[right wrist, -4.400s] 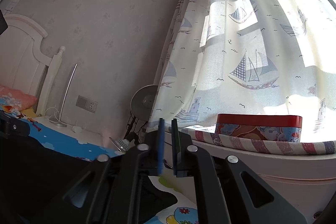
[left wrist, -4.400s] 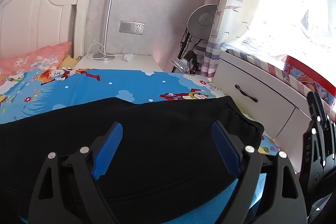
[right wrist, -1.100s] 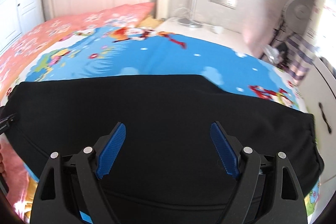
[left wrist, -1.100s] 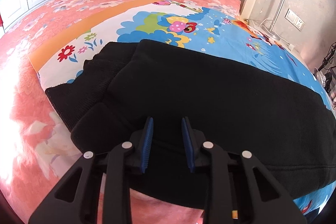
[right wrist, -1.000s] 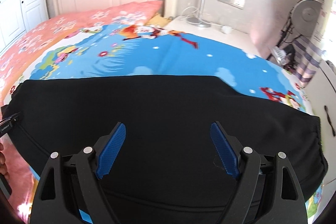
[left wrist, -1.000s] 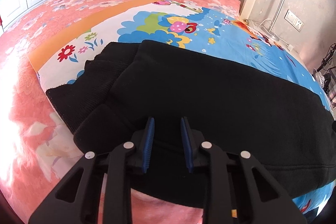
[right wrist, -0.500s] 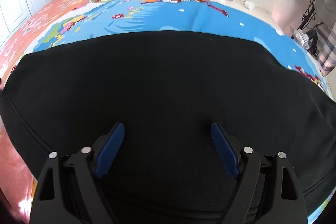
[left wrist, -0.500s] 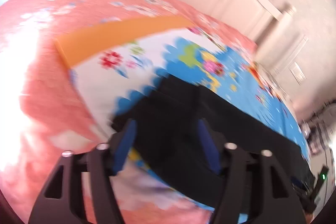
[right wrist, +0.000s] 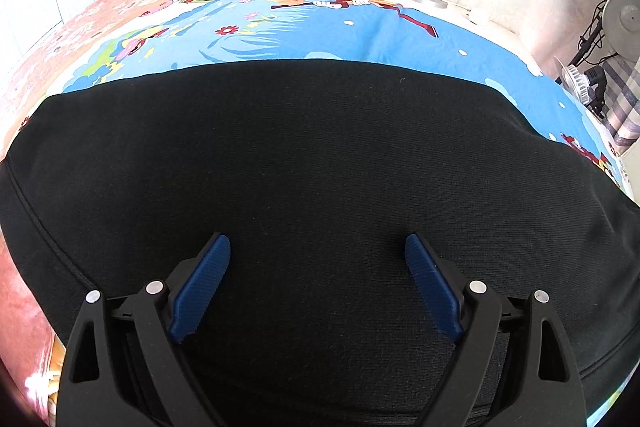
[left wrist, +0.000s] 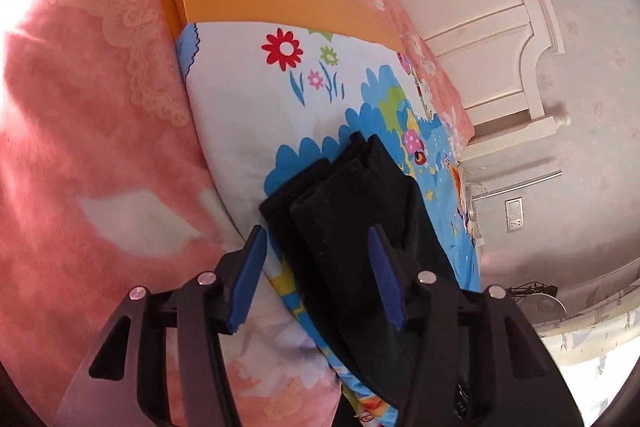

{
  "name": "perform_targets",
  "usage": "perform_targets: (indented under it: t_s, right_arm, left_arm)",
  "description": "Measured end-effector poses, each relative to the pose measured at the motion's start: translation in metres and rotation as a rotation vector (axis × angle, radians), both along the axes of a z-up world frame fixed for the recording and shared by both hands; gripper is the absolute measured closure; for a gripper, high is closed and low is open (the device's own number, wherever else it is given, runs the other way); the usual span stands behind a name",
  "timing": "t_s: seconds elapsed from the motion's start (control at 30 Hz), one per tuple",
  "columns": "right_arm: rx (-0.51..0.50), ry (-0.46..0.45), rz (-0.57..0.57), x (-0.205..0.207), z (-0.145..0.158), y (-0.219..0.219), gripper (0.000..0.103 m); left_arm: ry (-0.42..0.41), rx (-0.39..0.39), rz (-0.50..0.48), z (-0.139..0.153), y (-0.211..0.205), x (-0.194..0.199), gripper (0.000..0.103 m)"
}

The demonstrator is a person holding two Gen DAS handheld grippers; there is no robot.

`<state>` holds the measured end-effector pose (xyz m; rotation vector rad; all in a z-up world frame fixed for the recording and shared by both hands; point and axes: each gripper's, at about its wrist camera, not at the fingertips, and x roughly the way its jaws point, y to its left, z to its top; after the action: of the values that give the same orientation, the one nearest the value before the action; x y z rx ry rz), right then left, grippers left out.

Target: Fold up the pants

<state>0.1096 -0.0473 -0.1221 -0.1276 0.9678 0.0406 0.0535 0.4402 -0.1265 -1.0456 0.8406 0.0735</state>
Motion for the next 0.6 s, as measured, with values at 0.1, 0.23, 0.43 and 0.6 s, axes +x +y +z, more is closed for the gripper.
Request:
perform_targets:
  t_s: [0.1, 0.23, 0.43, 0.6]
  right_arm:
    - [0.002, -0.001, 0.003, 0.001, 0.000, -0.001, 0.019]
    - [0.008, -0.003, 0.002, 0.001, -0.001, -0.002, 0.016]
    - [0.051, 0.016, 0.020, 0.006, 0.000, -0.008, 0.008]
    - [0.233, 0.069, 0.028, 0.008, 0.017, -0.027, 0.007]
  left_arm:
    - [-0.024, -0.037, 0.004, -0.009, 0.003, 0.004, 0.060]
    - [-0.036, -0.087, 0.019, -0.019, 0.011, 0.011, 0.074]
    - [-0.094, 0.091, -0.008, 0.027, -0.007, 0.013, 0.093]
    - [-0.170, 0.628, -0.149, 0.139, -0.109, 0.015, 0.093]
